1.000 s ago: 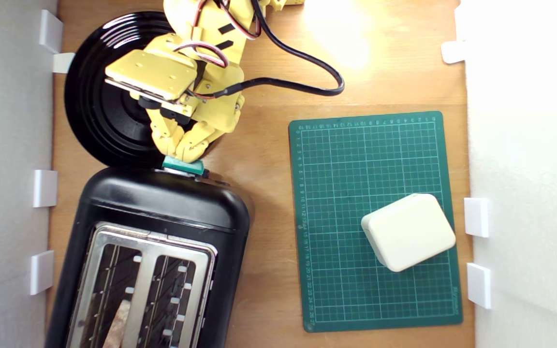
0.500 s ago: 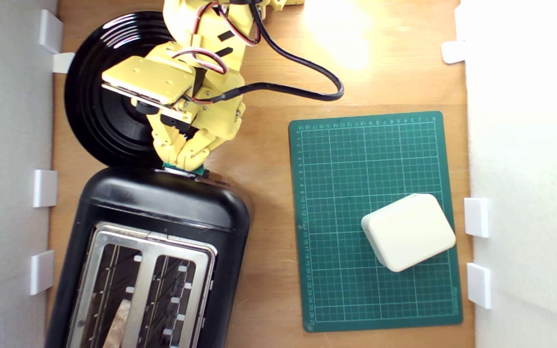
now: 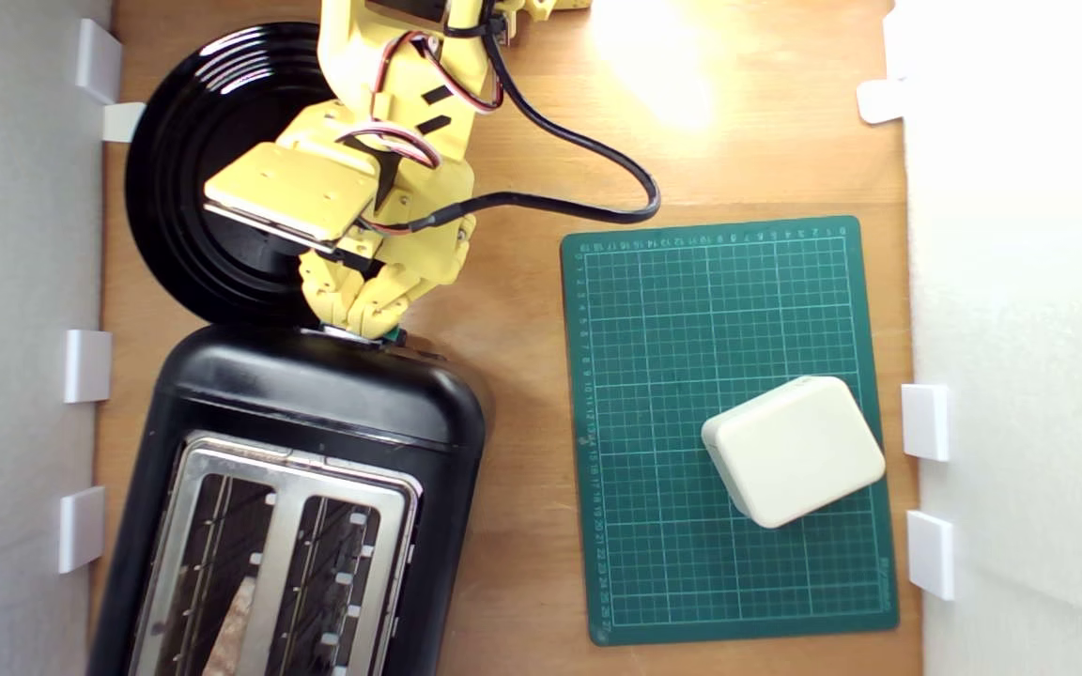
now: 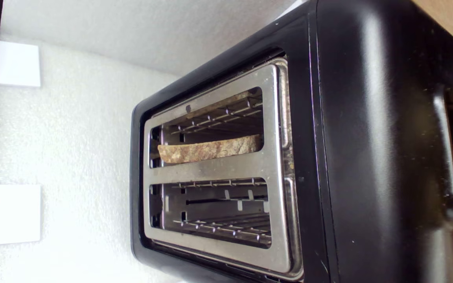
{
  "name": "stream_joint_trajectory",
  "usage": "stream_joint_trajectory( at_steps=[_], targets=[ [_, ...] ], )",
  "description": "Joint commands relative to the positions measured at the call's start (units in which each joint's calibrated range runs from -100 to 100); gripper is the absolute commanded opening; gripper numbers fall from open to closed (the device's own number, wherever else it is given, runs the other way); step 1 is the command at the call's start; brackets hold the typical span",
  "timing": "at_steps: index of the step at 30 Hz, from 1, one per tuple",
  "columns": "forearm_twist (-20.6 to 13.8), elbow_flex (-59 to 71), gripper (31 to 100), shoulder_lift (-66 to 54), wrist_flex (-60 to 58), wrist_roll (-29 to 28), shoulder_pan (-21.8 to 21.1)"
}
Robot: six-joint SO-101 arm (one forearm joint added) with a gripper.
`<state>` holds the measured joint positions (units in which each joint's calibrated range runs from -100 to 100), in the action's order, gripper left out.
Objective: Start toaster
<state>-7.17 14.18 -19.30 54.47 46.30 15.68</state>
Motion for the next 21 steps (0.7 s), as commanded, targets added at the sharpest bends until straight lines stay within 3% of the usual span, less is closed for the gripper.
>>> stream_joint_trajectory(
  at_steps=[1,21],
  targets=[
    [0.23,-2.32,31.4,0.15,-1.49,0.28,-0.28],
    [0.79,20.12,31.4,-0.10,-18.71,2.27,0.19]
  ],
)
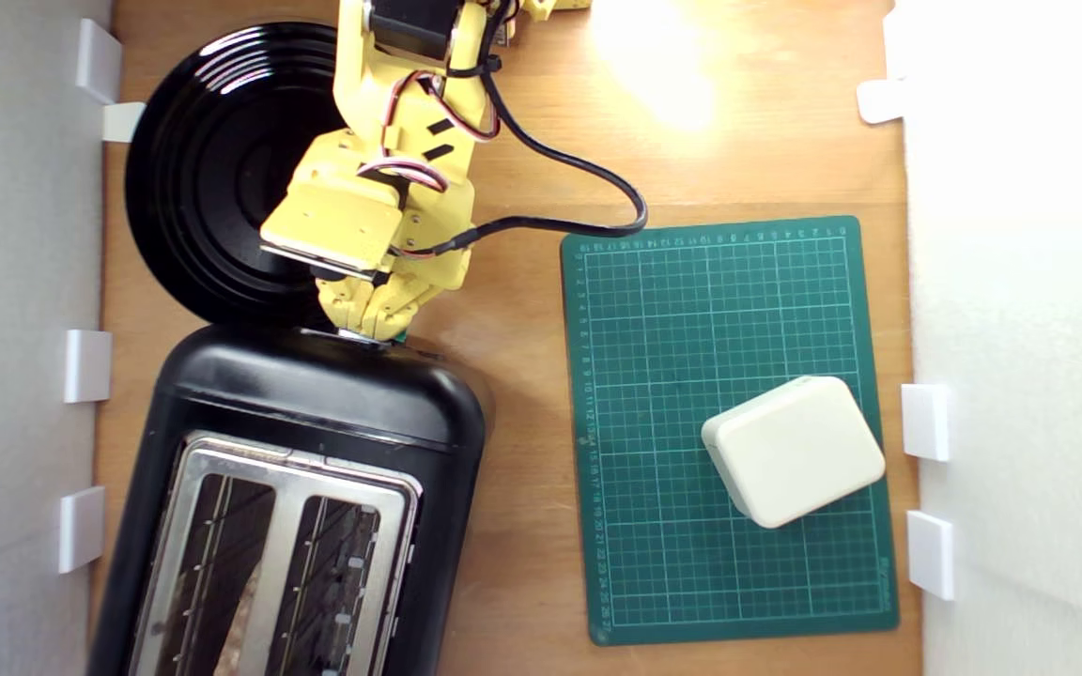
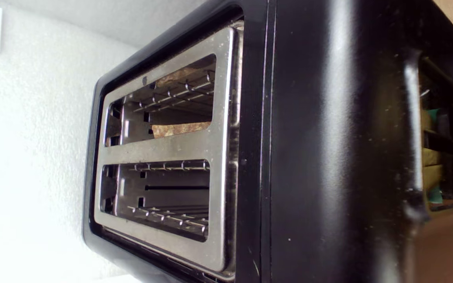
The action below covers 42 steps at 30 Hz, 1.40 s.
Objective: Start toaster
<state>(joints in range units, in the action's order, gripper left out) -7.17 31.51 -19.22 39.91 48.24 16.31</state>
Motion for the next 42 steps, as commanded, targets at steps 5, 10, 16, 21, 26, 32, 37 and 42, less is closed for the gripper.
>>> stream_joint_trajectory(
  at_steps=[5,10,16,21,26,32,37,42],
  targets=[
    [0.89,6.61,31.4,0.15,-5.87,0.18,-0.36],
    [0.98,10.97,31.4,0.23,-7.84,0.28,-0.28],
    [2.95,19.15,31.4,0.23,-15.80,0.55,-0.36],
    [3.52,22.24,31.4,1.65,-16.75,0.23,-0.76],
    [3.52,24.78,31.5,5.39,-21.37,0.18,-0.44],
    [4.45,25.51,31.5,8.56,-22.23,0.13,-0.36],
    [5.20,28.33,31.5,10.64,-26.94,0.18,-0.28],
    [5.30,28.69,31.6,11.56,-27.88,0.18,-0.20]
  ],
)
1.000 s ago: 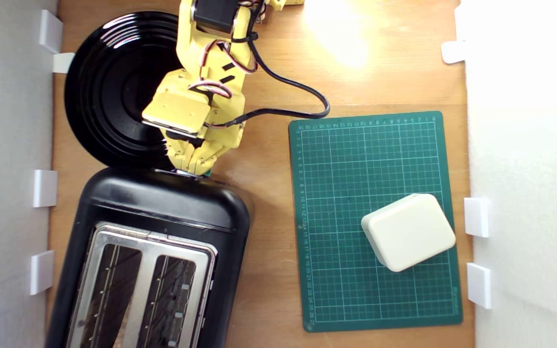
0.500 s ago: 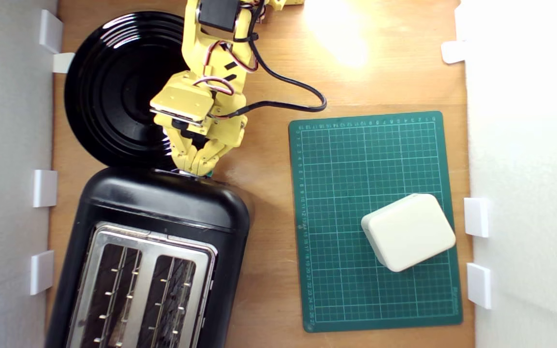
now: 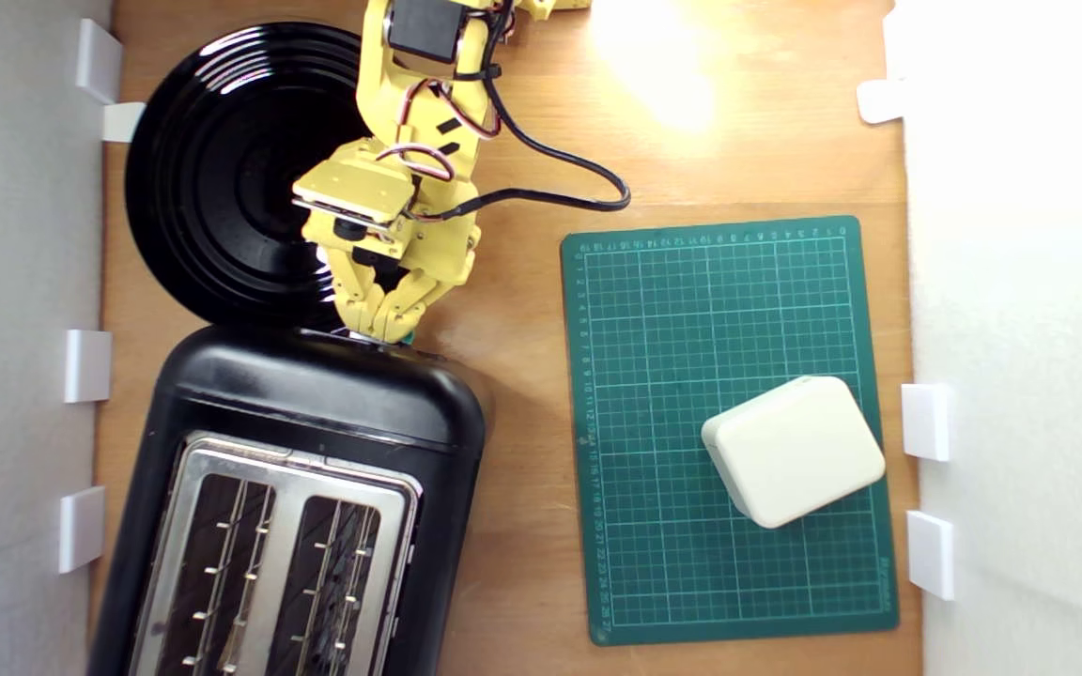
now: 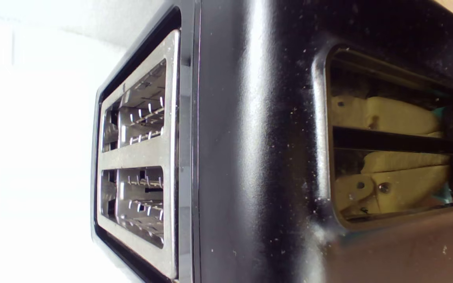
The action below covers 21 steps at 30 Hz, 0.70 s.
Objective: Start toaster
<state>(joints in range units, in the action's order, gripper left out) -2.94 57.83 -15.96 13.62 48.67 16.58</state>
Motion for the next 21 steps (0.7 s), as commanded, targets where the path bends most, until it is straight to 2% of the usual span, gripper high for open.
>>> stream_joint_trajectory(
  at_steps=[1,9,21],
  targets=[
    [1.06,2.37,31.6,8.39,-1.58,-0.31,-0.55],
    [0.78,7.18,31.6,8.47,-7.66,-1.67,-1.19],
    [0.87,7.28,31.6,7.56,-8.26,-1.77,-1.19]
  ],
)
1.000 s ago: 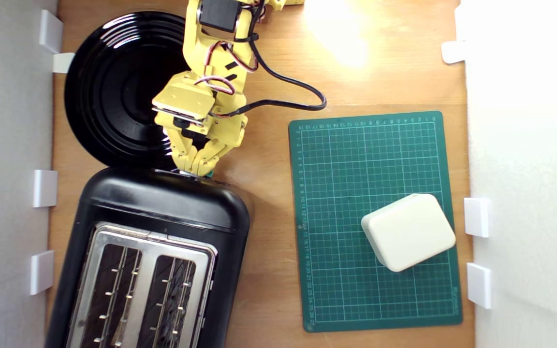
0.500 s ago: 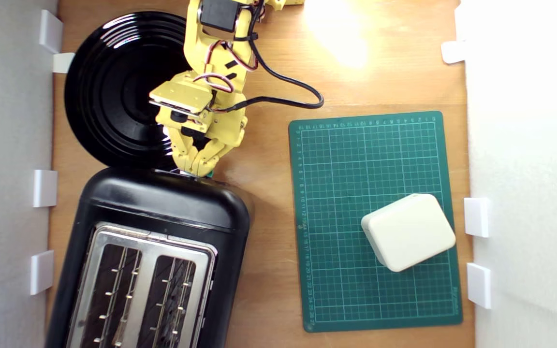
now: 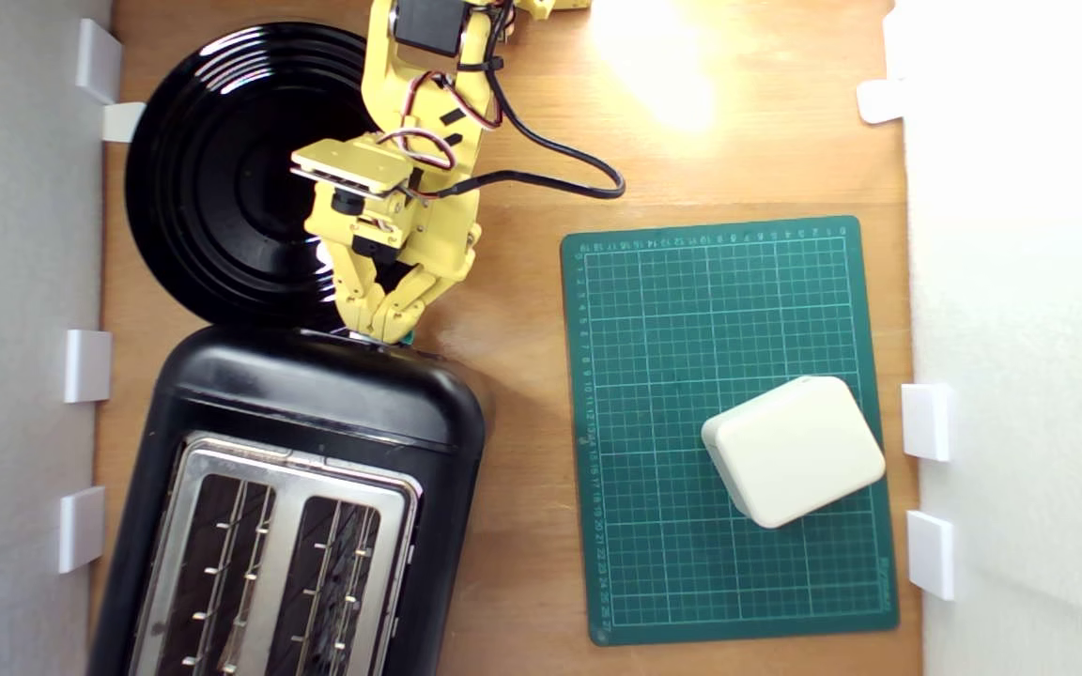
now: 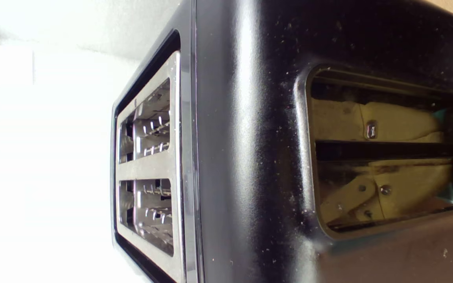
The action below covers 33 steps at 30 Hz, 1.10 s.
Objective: Start toaster
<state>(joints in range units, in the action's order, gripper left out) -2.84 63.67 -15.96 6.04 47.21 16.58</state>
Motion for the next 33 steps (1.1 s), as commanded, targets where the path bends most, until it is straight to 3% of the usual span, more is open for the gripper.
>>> stream_joint_trajectory(
  at_steps=[1,7,23,33],
  targets=[
    [0.78,1.35,31.6,7.56,-0.69,-0.11,-1.19],
    [0.87,-2.11,31.5,7.47,0.42,-0.27,-1.19],
    [0.96,-21.83,31.4,8.05,32.72,-0.16,-1.27],
    [0.59,-28.55,31.4,7.64,40.00,-0.21,-1.27]
  ],
)
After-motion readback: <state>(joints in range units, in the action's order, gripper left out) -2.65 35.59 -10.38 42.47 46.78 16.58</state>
